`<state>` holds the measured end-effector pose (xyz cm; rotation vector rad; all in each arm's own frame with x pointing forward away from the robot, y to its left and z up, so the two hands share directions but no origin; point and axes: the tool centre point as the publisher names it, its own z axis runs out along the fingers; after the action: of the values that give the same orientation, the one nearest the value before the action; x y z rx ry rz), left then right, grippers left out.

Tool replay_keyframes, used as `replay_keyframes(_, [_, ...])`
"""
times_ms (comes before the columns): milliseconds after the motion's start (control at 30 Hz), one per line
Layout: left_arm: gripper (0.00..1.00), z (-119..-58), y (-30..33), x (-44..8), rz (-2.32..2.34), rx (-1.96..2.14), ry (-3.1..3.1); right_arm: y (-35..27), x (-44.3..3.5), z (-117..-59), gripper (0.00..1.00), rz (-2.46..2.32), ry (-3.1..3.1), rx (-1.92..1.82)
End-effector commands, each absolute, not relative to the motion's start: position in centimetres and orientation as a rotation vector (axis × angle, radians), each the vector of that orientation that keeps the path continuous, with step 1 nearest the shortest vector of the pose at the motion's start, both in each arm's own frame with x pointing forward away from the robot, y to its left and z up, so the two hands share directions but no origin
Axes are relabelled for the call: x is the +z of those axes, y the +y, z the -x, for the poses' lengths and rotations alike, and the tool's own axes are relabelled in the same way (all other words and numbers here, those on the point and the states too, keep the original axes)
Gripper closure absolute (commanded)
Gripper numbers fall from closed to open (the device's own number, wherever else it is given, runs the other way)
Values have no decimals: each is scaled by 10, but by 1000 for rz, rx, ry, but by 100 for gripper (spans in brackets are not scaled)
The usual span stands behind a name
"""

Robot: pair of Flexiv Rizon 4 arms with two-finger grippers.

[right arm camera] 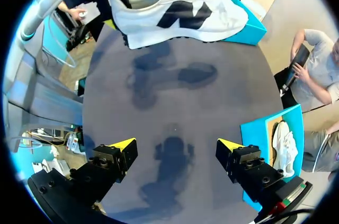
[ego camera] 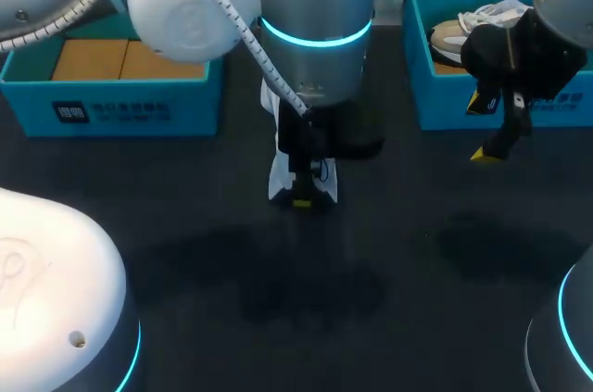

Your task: Take the shoe out of the shoebox, open the shoe tongue, remove and reinsert the insole, then place the shoe into the shoebox

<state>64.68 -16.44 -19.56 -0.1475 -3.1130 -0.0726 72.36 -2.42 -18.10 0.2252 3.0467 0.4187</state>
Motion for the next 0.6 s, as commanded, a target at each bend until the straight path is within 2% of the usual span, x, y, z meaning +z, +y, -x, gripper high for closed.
replay_keyframes(33, [100,-669,-129,-188,236,-34,-3095,-23,-182,-725,0,-227,3049,415])
replay_keyframes(600, [100,-716,-44,-177,359,-10,-3021,-23,-182,-725,0,-227,3049,415])
